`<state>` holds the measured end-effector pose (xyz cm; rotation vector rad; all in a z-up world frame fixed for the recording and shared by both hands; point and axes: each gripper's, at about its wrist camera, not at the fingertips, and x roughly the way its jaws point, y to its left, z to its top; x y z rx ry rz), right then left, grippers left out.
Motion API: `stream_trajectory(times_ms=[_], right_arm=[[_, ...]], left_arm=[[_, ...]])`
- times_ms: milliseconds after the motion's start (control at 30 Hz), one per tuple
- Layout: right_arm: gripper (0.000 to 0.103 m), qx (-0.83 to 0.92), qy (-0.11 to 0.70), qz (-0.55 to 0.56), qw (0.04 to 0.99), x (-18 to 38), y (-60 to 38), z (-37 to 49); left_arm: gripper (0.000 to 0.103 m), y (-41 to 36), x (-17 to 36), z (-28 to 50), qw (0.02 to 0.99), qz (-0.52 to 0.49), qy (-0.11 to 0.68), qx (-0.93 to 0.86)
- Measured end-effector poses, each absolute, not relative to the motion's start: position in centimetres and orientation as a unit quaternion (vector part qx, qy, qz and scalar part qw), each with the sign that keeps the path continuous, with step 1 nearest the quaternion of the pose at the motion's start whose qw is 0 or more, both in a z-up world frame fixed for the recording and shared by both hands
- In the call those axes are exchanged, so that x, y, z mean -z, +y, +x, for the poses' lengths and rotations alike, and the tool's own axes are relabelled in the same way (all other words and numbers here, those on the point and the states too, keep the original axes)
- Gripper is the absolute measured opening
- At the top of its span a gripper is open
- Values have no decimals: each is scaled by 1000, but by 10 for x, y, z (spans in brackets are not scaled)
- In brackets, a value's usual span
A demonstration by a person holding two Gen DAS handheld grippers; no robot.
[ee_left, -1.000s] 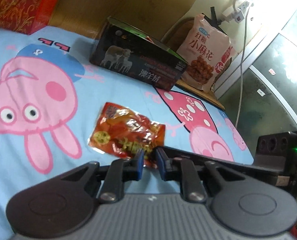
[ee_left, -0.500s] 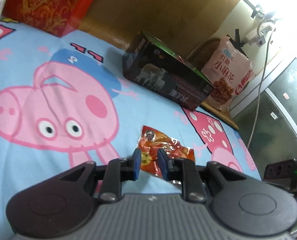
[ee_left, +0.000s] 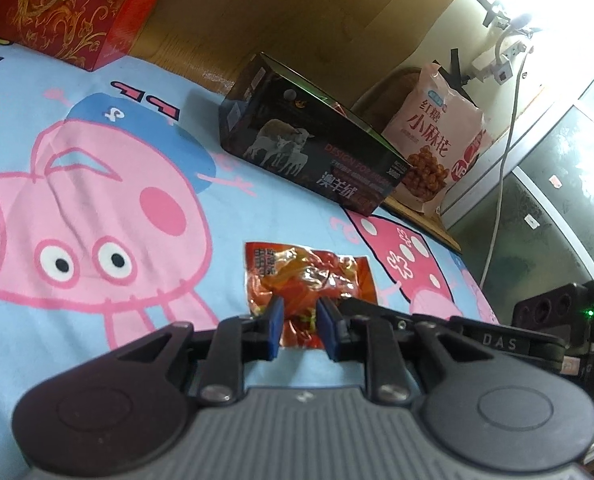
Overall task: Organize snacks
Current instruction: 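Close the left tool on the orange-red snack packet, then lift the orange-red packet and carry it over the tin box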
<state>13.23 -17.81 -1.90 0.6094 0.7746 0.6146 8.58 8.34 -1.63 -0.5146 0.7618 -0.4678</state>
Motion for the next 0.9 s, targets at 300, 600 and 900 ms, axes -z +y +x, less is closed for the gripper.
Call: stream_trajectory(times_ms=[300, 600, 900], right_arm=[[14, -297, 358, 396, 792, 31, -207, 134], [13, -334, 338, 456, 752, 25, -228, 129], [13, -330, 278, 420, 799, -28, -242, 175]], left_arm=[[58, 101, 14, 84, 861, -292, 351, 226], [42, 81, -2, 97, 843, -299, 361, 264], [41, 51, -65, 169, 881, -238, 316, 261]])
